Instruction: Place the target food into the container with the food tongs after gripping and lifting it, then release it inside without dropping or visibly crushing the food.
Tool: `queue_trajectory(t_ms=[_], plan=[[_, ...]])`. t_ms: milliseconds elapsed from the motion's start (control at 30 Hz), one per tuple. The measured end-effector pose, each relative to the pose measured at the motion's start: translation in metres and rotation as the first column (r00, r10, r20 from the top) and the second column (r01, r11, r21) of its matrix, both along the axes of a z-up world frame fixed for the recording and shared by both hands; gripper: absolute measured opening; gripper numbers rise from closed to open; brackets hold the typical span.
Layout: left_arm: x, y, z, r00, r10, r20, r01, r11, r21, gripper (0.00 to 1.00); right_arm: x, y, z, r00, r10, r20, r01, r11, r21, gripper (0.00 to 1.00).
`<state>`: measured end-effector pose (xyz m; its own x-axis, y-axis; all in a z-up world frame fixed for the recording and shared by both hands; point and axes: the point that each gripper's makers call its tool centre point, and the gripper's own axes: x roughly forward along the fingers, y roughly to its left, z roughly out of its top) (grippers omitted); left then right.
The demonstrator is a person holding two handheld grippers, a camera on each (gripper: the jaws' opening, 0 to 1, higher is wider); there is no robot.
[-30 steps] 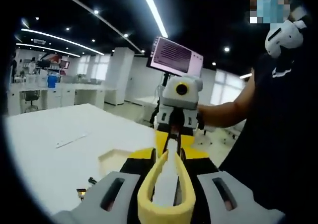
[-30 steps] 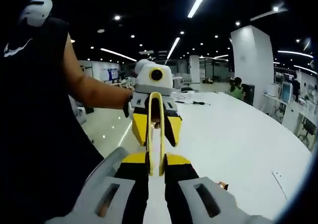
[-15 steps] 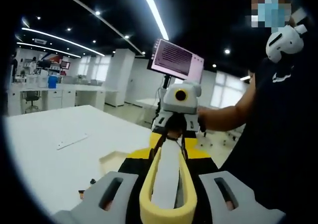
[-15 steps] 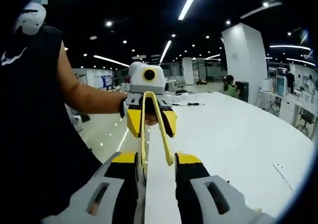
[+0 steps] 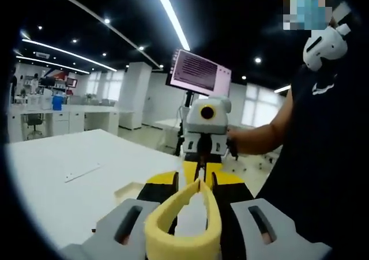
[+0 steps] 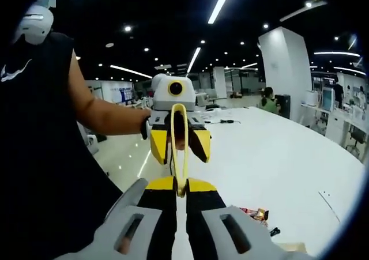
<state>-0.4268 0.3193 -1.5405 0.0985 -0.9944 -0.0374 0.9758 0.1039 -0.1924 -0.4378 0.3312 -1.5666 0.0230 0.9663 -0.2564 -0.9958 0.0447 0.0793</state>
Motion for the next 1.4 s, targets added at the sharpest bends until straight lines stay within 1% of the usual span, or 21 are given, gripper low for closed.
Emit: queue_trajectory(t_ms=[133, 333, 567, 667, 767, 933, 1000, 1067, 1200, 1300, 1333, 1367, 1400], plan=[[-0.003, -0.001, 0.001, 1.0, -0.009, -0.021, 0.009, 1.0, -0.011, 0.17, -0.002, 0.003, 0.003, 1.0, 0.011, 0.015, -0.011, 1.0, -0.007, 0.03], [-0.005, -0.004, 0.001, 1.0, -0.017, -0.007, 0.017, 1.0, -0.003, 0.15, -0.003, 0.001, 0.005, 0.999, 0.027, 0.025, -0.026, 0.999, -0.027, 0.03], [-0.007, -0.009, 0.004, 0.999, -0.037, -0.008, 0.037, 0.999, -0.004, 0.14, -0.003, 0.0, 0.011, 0.998, 0.041, 0.039, -0.04, 0.998, -0.038, 0.03], [-0.006, -0.01, 0.004, 0.999, -0.037, -0.002, 0.037, 0.999, -0.001, 0.15, -0.002, -0.001, 0.01, 0.999, 0.041, 0.035, -0.039, 0.998, -0.051, 0.03], [-0.006, -0.01, 0.003, 0.999, -0.041, -0.006, 0.041, 0.999, 0.007, 0.15, -0.002, -0.003, 0.011, 0.999, 0.04, 0.033, -0.038, 0.998, -0.04, 0.03], [-0.004, -0.008, 0.003, 1.0, -0.026, -0.007, 0.026, 1.0, 0.005, 0.15, -0.001, -0.003, 0.012, 0.999, 0.031, 0.029, -0.029, 0.999, -0.035, 0.02], [-0.004, -0.008, 0.004, 1.0, -0.024, 0.007, 0.024, 1.0, 0.001, 0.14, 0.0, -0.003, 0.012, 0.999, 0.031, 0.033, -0.03, 0.999, -0.04, 0.03], [-0.006, -0.009, 0.004, 0.999, -0.033, -0.006, 0.033, 0.999, -0.001, 0.14, -0.002, -0.003, 0.013, 0.999, 0.036, 0.032, -0.035, 0.998, -0.048, 0.03], [-0.006, -0.009, 0.006, 0.999, -0.03, 0.011, 0.03, 0.999, -0.01, 0.14, -0.002, -0.004, 0.015, 0.998, 0.029, 0.061, -0.025, 0.997, -0.068, 0.04], [-0.008, -0.01, 0.01, 0.999, -0.031, 0.019, 0.031, 0.999, -0.022, 0.14, -0.002, -0.004, 0.019, 0.998, 0.021, 0.058, -0.017, 0.996, -0.082, 0.04], [-0.007, -0.01, 0.013, 0.999, -0.027, 0.019, 0.027, 0.999, -0.03, 0.14, -0.002, -0.004, 0.02, 0.998, 0.022, 0.061, -0.017, 0.997, -0.077, 0.05], [-0.002, -0.009, 0.017, 1.0, 0.003, 0.03, -0.002, 0.999, -0.044, 0.14, 0.002, -0.004, 0.024, 0.998, 0.0, 0.058, 0.003, 0.998, -0.055, 0.06], [-0.002, -0.009, 0.018, 0.999, 0.006, 0.036, -0.005, 0.999, -0.049, 0.14, 0.004, -0.005, 0.025, 0.999, -0.009, 0.046, 0.011, 0.999, -0.043, 0.07]])
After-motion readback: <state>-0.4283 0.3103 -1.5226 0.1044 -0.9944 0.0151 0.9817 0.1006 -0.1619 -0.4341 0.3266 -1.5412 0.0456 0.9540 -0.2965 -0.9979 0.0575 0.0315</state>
